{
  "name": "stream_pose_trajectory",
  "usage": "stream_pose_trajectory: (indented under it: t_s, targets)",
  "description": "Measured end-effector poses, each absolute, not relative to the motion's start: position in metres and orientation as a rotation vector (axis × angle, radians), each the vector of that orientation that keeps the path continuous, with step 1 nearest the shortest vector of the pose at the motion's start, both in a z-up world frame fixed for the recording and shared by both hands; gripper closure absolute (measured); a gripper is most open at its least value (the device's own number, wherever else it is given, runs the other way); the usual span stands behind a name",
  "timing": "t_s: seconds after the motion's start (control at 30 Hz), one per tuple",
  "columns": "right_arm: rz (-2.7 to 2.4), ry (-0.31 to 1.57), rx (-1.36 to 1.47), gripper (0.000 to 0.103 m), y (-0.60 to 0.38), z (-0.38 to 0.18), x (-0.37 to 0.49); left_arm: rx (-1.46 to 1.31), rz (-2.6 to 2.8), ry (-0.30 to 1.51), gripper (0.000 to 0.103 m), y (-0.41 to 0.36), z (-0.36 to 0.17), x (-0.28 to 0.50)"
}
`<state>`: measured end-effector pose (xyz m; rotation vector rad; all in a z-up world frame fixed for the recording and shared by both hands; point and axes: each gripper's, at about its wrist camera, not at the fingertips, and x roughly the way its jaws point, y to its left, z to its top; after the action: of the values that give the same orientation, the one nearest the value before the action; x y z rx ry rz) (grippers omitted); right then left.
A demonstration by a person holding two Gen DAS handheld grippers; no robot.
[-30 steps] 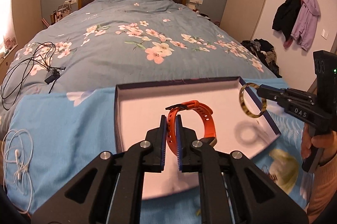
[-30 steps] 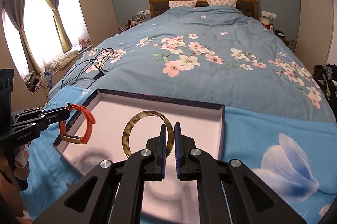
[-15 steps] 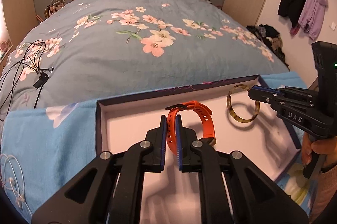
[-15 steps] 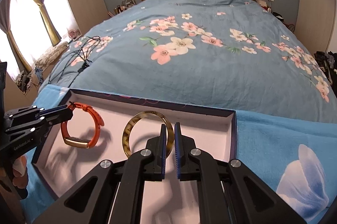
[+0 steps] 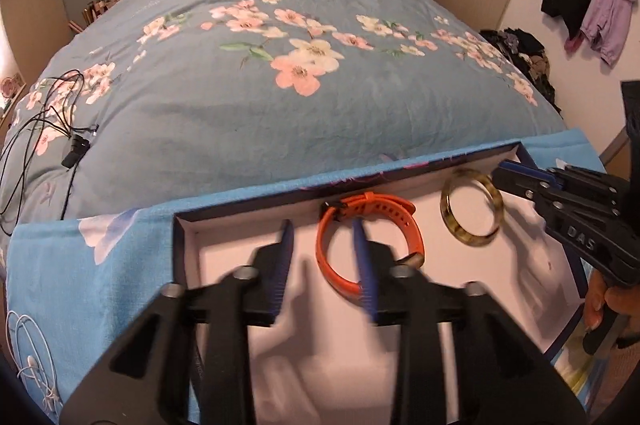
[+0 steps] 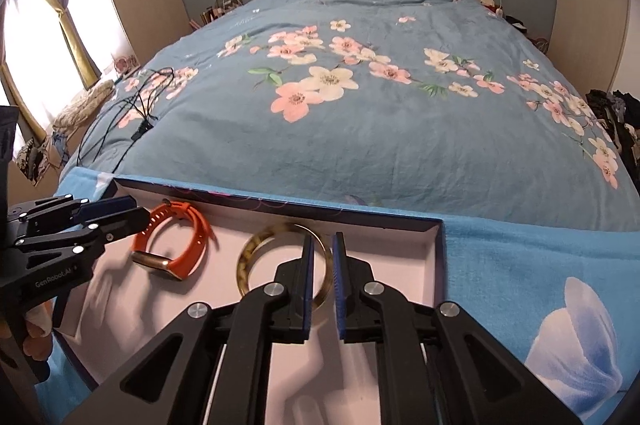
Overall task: Organize jewelry
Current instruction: 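Carry the watch and bangle into the box lid and open both tools, then grasp the purple beaded bracelet with the right tool and lift it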
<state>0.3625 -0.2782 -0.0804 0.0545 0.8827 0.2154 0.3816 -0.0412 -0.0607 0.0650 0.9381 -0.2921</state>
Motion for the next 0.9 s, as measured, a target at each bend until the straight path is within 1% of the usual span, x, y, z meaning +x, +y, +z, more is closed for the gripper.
stream_pose_trajectory:
  t_s: [0.07,0.1,0.13,0.17,0.2,0.23,0.3,0.33,0.4,0.53,0.57,0.6,0.63,0.7,0.73,0.9]
  targets:
    - [0.238,0.850,0.059,0.091,-0.281,-0.071,0.352,0.057,-0.293,0.909,0.071,-0.038,-0.054,0.373]
    - [0.249,0.827,0.059,0.084,-0.282,-0.065,0.343,0.055,-0.292,0.889,0.066,-0.036,-0.050,0.368]
    - [0.264,0.799,0.056,0.077,-0.284,-0.059,0.333,0.058,-0.286,0.858,0.058,-0.035,-0.043,0.359]
    - [0.284,0.774,0.052,0.074,-0.285,-0.052,0.322,0.064,-0.286,0.830,0.054,-0.033,-0.038,0.351]
    - [0.300,0.752,0.047,0.069,-0.286,-0.047,0.311,0.073,-0.287,0.790,0.048,-0.031,-0.031,0.339]
    - [0.322,0.727,0.041,0.065,-0.287,-0.042,0.298,0.086,-0.283,0.754,0.046,-0.030,-0.025,0.327]
    - [0.369,0.705,0.028,0.064,-0.288,-0.036,0.277,0.098,-0.293,0.697,0.045,-0.027,-0.014,0.302]
    - [0.396,0.699,0.010,0.063,-0.287,-0.035,0.262,0.104,-0.304,0.666,0.041,-0.026,-0.009,0.288]
    - [0.450,0.707,-0.026,0.059,-0.282,-0.038,0.240,0.120,-0.314,0.623,0.038,-0.024,-0.002,0.264]
    - [0.496,0.749,-0.123,0.059,-0.272,-0.057,0.198,0.155,-0.344,0.583,0.036,-0.023,0.000,0.217]
    - [0.496,0.758,-0.135,0.061,-0.271,-0.060,0.191,0.170,-0.349,0.581,0.036,-0.024,-0.004,0.205]
    - [0.497,0.773,-0.147,0.064,-0.271,-0.066,0.183,0.180,-0.353,0.583,0.036,-0.024,-0.007,0.195]
    - [0.498,0.788,-0.140,0.067,-0.273,-0.070,0.178,0.182,-0.363,0.590,0.035,-0.024,-0.012,0.186]
    - [0.501,0.817,-0.110,0.068,-0.278,-0.078,0.171,0.181,-0.375,0.607,0.035,-0.022,-0.021,0.172]
    - [0.495,0.828,-0.105,0.071,-0.280,-0.082,0.169,0.178,-0.378,0.618,0.035,-0.021,-0.025,0.167]
    - [0.505,0.841,-0.085,0.073,-0.285,-0.090,0.153,0.180,-0.393,0.664,0.035,-0.016,-0.047,0.142]
